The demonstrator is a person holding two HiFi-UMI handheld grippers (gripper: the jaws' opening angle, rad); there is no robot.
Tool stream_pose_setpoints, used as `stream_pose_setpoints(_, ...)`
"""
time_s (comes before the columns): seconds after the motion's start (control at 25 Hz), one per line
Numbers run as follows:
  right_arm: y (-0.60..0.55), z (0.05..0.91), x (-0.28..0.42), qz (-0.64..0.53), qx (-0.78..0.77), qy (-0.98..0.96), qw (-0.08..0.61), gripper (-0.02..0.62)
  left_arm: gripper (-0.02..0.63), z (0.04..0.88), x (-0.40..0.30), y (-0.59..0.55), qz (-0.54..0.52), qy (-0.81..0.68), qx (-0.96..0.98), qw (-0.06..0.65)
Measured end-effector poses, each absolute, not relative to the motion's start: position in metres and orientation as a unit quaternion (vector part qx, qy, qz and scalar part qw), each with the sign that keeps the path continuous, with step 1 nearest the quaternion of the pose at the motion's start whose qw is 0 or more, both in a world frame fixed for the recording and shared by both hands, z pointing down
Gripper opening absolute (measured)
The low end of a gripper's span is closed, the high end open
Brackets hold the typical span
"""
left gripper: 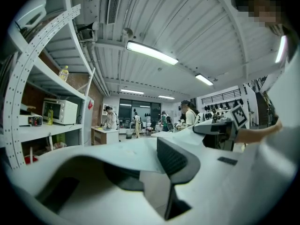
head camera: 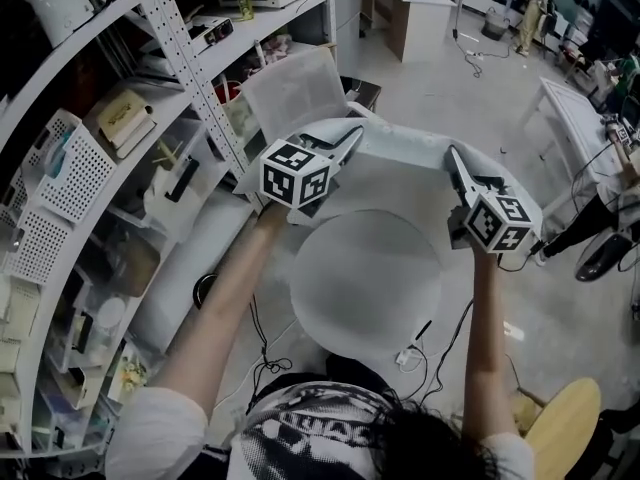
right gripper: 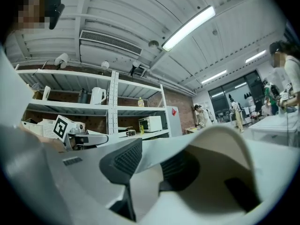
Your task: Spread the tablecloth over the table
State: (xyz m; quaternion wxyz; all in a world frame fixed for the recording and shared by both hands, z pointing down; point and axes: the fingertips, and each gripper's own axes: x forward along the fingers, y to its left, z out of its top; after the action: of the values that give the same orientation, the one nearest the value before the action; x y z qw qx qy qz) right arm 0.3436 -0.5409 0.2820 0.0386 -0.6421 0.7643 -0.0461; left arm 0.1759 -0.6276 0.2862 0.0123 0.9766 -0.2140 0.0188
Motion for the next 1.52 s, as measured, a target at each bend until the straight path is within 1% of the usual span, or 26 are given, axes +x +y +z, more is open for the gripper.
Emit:
stream_pose_setpoints(0.56,-0.429,0.324,0.286,-0.096,-0.653,0.750,0.049,0.105,0.086,0.327,0.121,-0.523,0.030,-0.191,0.980,0.052)
stream_pose_setpoints(0.88,-0.346,0.369,0.232,-0.150,-0.651,0.742,0.056,0.100,0.084,0.377,0.065,-0.442,0.022,-0.185,0.975,0.118)
stream_pose_setpoints(1.0,-0.318,0.388,0.215,-0.182,-0.648,0.736,0.074,0.093,0.083,0.397,0.047,-0.415,0.020,-0.183,0.972,0.142)
stream_pose_setpoints(1.2,-0.279,0.419,0.189,-0.228,-0.635,0.730,0.108,0.062,0.083,0.427,0.020,-0.383,0.031,-0.192,0.965,0.177)
stream_pose_setpoints(1.28,-0.267,0.430,0.180,-0.236,-0.640,0.725,0.097,0.055,0.083,0.438,0.011,-0.371,0.033,-0.193,0.961,0.194)
stream_pose_setpoints(1.36,-0.256,0.442,0.174,-0.240,-0.649,0.718,0.074,0.065,0.081,0.447,0.005,-0.360,0.035,-0.193,0.958,0.207)
stream_pose_setpoints(1.52,-0.234,0.464,0.168,-0.283,-0.644,0.704,0.095,0.060,0.080,0.466,-0.004,-0.338,0.040,-0.193,0.953,0.231)
